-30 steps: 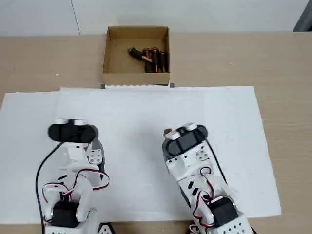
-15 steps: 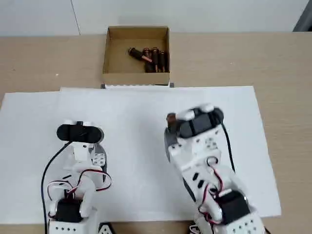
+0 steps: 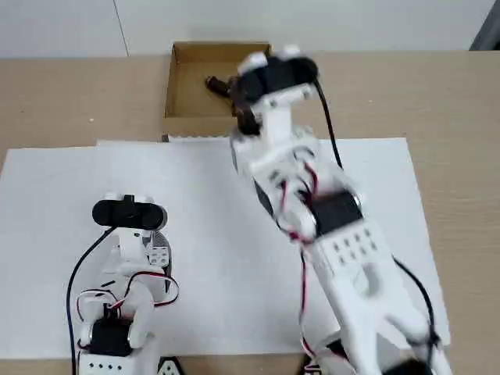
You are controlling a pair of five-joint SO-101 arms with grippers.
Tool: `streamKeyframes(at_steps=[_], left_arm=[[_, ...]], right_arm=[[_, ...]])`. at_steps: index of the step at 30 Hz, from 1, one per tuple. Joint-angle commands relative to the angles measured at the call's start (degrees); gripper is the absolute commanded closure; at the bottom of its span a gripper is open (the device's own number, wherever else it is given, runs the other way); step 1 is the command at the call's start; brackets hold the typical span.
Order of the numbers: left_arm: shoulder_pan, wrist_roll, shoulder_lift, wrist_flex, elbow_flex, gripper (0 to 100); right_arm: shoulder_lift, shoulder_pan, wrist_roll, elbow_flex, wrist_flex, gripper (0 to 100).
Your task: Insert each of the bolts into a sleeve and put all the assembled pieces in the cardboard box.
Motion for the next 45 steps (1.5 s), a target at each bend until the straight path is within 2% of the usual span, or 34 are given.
streamKeyframes(at_steps=[1, 14, 18, 26, 38, 45], left_arm=[[-0.4, 0.0, -0.7, -0.3, -0.2, 99], [-0.3, 0.0, -0.7, -0.3, -0.2, 99], [-0.3, -0.1, -0.7, -0.3, -0.2, 99], [-0.3, -0.1, -0.7, -0.3, -0.2, 99], [-0.3, -0.1, -0.7, -0.3, -0.2, 99], [-0.3, -0.1, -0.7, -0.3, -0.2, 99]], right_arm=[[10.2, 1.2, 4.0, -13.5, -2.2, 99.5], [41.8, 3.1, 21.3, -39.8, -10.9, 99.5], [48.5, 2.9, 25.4, -42.6, -14.5, 99.5], [60.4, 2.5, 34.2, -42.8, -28.0, 99.5], [66.2, 1.2, 34.9, -42.9, -29.1, 99.2], [66.2, 1.1, 34.8, -42.9, -29.1, 81.0]])
